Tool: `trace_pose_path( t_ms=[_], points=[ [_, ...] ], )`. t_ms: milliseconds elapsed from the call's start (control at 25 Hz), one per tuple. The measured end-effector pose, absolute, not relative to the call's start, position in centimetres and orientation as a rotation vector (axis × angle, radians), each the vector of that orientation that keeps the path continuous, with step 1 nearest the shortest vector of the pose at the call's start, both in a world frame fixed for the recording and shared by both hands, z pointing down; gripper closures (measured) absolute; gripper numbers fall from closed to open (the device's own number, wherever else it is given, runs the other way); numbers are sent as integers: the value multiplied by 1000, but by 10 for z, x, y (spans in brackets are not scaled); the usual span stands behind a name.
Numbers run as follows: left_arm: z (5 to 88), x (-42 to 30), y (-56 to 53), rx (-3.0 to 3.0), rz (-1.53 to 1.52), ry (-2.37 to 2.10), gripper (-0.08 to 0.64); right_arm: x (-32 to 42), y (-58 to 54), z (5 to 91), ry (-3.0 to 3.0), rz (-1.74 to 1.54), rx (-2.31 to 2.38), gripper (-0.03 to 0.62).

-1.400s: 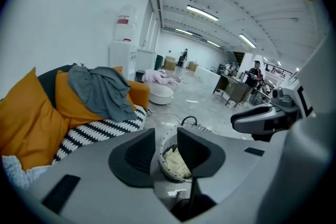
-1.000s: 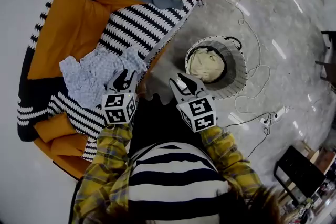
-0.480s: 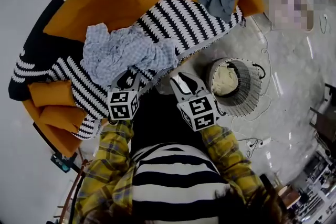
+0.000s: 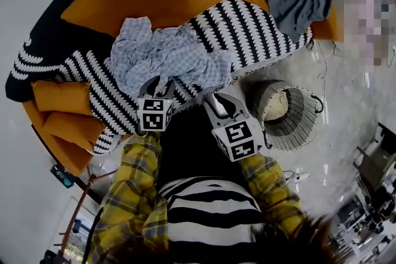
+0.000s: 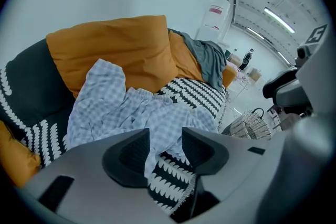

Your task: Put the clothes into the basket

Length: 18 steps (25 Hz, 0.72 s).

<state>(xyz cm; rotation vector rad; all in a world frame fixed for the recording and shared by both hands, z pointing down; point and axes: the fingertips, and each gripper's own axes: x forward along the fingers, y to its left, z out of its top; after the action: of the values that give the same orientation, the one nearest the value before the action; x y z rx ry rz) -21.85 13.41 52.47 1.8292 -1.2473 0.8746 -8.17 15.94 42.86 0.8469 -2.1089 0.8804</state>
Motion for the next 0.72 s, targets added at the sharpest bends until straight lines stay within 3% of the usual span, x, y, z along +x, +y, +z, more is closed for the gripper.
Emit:
trace_pose_path(
  t_ms=[320, 720],
  points=[
    [573, -240, 122, 1811, 924, -1195, 323, -114, 159, 454, -2063, 892, 748, 456],
    [614, -242, 106, 1742, 870, -1161, 219, -103, 148, 488, -1988, 940, 761, 456]
  ],
)
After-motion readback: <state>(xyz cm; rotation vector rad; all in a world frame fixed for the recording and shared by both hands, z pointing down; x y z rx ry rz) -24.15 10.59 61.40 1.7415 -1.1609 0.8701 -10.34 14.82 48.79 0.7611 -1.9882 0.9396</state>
